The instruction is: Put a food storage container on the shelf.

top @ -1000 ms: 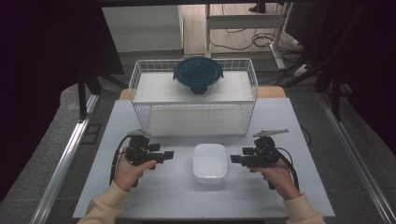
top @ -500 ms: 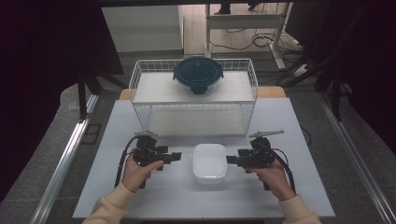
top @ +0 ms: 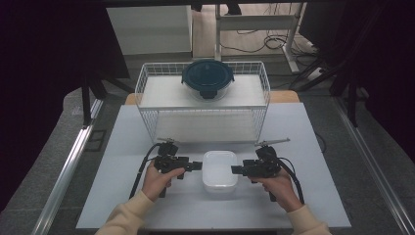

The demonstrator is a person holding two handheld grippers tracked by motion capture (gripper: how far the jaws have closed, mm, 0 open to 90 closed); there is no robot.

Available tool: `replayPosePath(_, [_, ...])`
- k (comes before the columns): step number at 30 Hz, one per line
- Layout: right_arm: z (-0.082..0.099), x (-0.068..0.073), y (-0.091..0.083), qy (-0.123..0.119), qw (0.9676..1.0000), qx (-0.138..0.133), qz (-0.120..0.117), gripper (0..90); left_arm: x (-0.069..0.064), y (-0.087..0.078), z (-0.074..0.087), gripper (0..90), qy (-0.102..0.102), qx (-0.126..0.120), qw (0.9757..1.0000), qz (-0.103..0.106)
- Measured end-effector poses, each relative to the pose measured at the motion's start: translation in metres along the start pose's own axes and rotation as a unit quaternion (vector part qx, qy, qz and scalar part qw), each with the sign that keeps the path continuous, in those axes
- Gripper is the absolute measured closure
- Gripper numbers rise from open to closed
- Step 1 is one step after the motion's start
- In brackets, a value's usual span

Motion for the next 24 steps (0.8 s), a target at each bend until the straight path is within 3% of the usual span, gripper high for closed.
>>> replayPosePath(5, [0.000,0.003,0.011,0.020,0.9996,-0.003,-0.019,29.1,-0.002,0.007,-0.001,27.2,-0.010,0.002,0.9999,0.013])
replayPosePath(11, [0.003,0.001,0.013,0.030,0.9993,-0.007,-0.023,32.1,0.002,0.012,-0.001,28.3,-0.026,0.006,0.9993,0.028])
replayPosePath(15, [0.004,0.000,0.016,0.041,0.9986,-0.005,-0.032,34.3,0.006,0.018,0.001,29.9,-0.046,0.016,0.9980,0.040])
replayPosePath(19, [0.005,-0.004,0.017,0.059,0.9975,-0.003,-0.039,37.4,0.007,0.023,0.002,33.3,-0.072,0.022,0.9949,0.068])
replayPosePath(24, [0.007,-0.006,0.016,0.072,0.9966,0.001,-0.041,45.5,0.007,0.028,0.006,39.6,-0.069,0.042,0.9936,0.079])
Point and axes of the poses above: each handheld gripper's, and its own axes: y roughly forward along the jaws, z roughly out of its underside, x roughly to its left, the point moved 3 cm from there along y, roughly forward along the jaws, and after that the axes turned 5 degrees about -y, right-handed, at the moved point
